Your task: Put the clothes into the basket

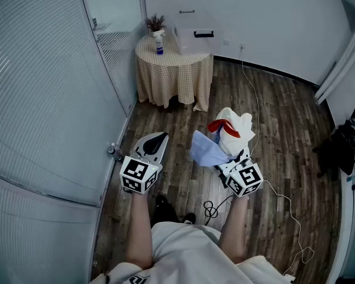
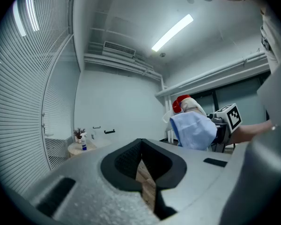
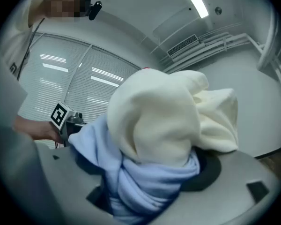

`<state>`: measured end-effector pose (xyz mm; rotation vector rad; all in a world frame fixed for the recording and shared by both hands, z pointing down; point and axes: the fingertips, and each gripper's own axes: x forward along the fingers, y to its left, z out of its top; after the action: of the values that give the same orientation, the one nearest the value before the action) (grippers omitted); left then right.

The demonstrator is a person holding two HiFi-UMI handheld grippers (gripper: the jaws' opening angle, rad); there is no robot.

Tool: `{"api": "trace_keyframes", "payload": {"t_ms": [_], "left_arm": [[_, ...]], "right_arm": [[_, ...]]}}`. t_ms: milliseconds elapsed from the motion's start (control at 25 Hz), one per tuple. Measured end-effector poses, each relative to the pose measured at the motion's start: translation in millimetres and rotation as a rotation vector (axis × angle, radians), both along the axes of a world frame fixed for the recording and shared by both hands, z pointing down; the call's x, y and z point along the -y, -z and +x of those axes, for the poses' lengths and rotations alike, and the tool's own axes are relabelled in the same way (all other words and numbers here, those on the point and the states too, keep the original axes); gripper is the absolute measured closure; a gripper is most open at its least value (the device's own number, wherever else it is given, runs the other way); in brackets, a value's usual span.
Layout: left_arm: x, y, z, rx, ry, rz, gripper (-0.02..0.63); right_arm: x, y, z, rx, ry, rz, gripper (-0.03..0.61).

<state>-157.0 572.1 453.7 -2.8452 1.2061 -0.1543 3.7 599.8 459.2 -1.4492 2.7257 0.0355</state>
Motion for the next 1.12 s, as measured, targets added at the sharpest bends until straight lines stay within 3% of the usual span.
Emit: {"api": "trace_keyframes", "payload": {"t_ms": [920,1120], "left_arm": [[8.9,-11.9,8.3,0.019,-0.034,-0.003,0.603],[21.9,-2.2,36.8,0.034,-0.041,-0.008,0.603]], "right_arm": [[2.2,-4.5,4.5,-0.004,-0.027,0.012,0.156],[14.7,-1.3,33.7,0.006,-0.04,-0.005,0.156]]}}
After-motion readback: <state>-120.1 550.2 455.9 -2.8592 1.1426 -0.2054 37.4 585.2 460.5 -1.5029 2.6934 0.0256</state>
